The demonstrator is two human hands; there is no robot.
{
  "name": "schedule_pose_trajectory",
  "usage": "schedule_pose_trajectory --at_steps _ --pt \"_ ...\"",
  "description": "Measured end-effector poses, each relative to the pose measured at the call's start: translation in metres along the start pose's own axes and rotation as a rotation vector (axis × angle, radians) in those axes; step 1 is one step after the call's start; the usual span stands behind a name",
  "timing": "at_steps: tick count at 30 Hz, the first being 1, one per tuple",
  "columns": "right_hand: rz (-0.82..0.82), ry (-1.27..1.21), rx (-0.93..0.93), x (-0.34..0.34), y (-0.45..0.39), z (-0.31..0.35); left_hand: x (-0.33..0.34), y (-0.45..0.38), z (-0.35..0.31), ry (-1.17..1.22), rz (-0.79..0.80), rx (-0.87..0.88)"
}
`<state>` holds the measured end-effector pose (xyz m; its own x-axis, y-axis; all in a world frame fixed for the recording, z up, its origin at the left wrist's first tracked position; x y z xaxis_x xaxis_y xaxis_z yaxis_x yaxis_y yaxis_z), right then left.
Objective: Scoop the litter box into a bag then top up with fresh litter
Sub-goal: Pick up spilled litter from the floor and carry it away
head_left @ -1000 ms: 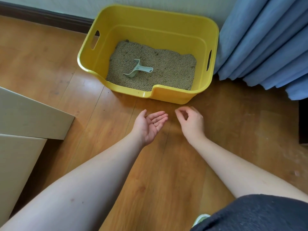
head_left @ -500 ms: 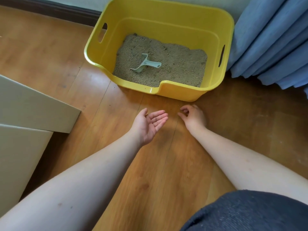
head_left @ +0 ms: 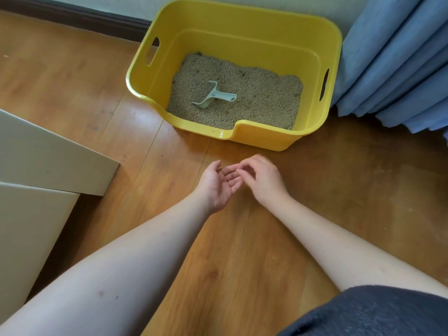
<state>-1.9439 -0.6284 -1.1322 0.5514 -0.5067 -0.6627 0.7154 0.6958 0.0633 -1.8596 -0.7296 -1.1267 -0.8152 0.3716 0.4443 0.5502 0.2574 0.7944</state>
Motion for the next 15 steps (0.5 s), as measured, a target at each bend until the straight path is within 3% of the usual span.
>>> schedule_pose_trajectory --at_steps 4,6,9,12,15 --pt "0.035 0.089 -0.099 -0.007 0.006 0.018 0.009 0.001 -0.002 -0.002 0.031 -0.002" --pt "-0.099 -0.001 -0.055 -0.015 0.009 0.013 0.011 0.001 -0.004 -0.014 0.015 0.014" --pt "-0.287 -0.097 0.218 -0.022 0.005 -0.014 0.009 0.001 -0.004 -0.033 -0.039 0.028" --pt "-0.208 -0.061 0.475 -0.009 -0.004 -0.048 0.004 0.003 -0.001 0.002 -0.056 0.044" --pt "-0.126 -0.065 0.596 0.009 -0.011 -0.061 0.000 0.007 -0.005 0.017 -0.054 0.058"
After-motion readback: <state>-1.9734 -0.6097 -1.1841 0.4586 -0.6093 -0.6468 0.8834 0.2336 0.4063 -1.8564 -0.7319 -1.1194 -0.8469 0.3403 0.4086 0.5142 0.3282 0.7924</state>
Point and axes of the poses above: each hand's wrist, its own y-axis away from the middle knuckle, its own x-axis out of the palm, z = x × y, the point moved 2 cm from there along -y, towards the middle knuckle, and after that the axes turned 5 degrees about x, right-handed, at the moved point
